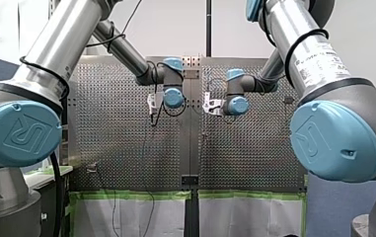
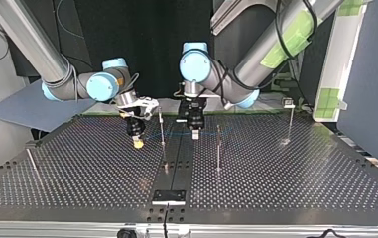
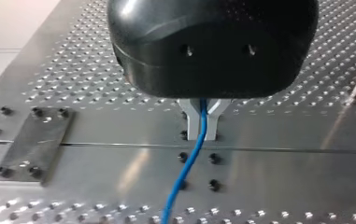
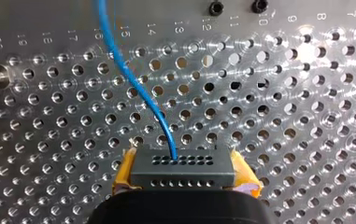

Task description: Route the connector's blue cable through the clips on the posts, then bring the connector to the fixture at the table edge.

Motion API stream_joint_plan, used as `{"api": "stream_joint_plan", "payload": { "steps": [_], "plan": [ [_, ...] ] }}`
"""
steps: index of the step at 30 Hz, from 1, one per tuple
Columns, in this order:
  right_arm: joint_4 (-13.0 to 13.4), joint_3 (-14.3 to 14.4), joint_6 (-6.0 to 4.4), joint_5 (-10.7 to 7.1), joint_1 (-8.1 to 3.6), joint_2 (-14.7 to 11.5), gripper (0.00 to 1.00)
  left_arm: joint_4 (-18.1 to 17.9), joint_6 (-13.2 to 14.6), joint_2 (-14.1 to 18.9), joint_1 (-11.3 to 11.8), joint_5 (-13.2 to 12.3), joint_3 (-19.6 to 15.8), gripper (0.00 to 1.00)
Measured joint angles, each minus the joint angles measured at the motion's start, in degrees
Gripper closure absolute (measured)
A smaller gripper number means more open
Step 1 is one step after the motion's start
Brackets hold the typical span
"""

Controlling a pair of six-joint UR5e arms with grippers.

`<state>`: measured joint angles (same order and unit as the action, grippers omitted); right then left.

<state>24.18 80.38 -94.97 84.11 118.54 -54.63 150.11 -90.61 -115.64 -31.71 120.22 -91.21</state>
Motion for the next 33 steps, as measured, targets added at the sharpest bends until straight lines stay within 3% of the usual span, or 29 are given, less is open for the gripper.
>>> {"api": "stream_joint_plan", "payload": {
  "steps": [2,3,4,6,7,9,19,33],
  "plan": [
    [-0.05,0.0,0.04,0.01,0.01,0.0,1.0,-0.04,-0.04,-0.39,-0.01,-0.12,-0.05,1.0],
    [-0.06,0.0,0.05,0.01,0.02,0.0,1.0,-0.07,-0.07,-0.5,-0.01,-0.13,-0.06,0.93],
    [-0.07,0.0,0.06,0.01,0.03,0.0,1.0,-0.09,-0.07,-0.58,0.03,-0.15,-0.06,0.93],
    [-0.08,0.0,0.08,0.01,0.04,0.0,1.0,-0.14,-0.11,-0.68,0.18,-0.19,-0.07,0.68],
    [-0.08,0.0,0.09,0.01,0.04,0.0,1.0,-0.17,-0.12,-0.71,0.26,-0.21,-0.07,0.68],
    [-0.05,0.0,0.08,0.01,0.02,0.0,1.0,-0.21,-0.15,-0.71,0.41,-0.24,-0.07,0.55],
    [0.04,0.0,0.05,0.01,0.07,0.01,1.0,-0.68,-0.13,-0.69,0.82,0.81,-0.07,0.55],
    [0.18,0.01,0.06,-0.03,0.27,0.0,1.0,-0.71,0.0,-0.73,1.15,-0.35,1.92,0.55]
  ]
}}
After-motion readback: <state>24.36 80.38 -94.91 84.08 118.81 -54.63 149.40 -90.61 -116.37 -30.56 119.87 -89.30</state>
